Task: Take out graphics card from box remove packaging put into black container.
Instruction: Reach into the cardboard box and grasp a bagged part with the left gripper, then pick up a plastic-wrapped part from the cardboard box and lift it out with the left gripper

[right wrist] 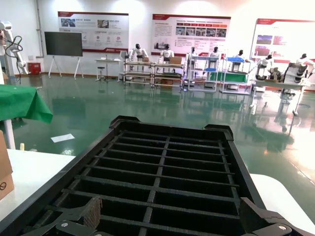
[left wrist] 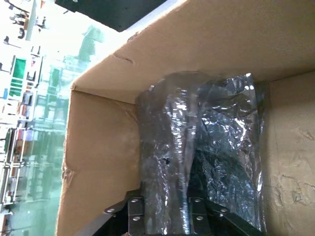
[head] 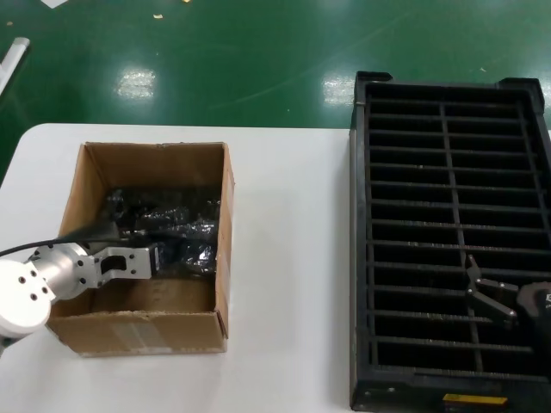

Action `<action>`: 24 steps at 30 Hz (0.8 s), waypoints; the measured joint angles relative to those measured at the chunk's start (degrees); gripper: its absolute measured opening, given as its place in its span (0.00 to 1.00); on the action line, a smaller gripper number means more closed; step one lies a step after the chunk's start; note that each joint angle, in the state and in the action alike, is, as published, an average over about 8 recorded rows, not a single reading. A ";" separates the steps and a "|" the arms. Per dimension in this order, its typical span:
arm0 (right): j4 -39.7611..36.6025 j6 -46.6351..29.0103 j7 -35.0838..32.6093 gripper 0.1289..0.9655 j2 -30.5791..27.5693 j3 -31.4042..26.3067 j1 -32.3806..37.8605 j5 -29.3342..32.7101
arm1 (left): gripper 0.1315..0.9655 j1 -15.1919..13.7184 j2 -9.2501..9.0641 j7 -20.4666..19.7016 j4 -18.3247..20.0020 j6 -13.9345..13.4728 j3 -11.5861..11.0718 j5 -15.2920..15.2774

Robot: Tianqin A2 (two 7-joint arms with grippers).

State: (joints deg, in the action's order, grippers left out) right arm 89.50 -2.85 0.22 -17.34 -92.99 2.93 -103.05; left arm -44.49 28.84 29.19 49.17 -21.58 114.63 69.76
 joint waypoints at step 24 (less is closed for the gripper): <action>0.00 0.00 0.00 1.00 0.00 0.00 0.00 0.00 | 0.01 2.68 2.33 -4.92 6.42 -0.62 -1.20 -3.61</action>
State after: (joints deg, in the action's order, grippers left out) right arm 89.50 -2.85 0.22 -17.34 -92.99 2.93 -103.05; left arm -41.81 31.17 24.27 55.59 -22.20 113.43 66.15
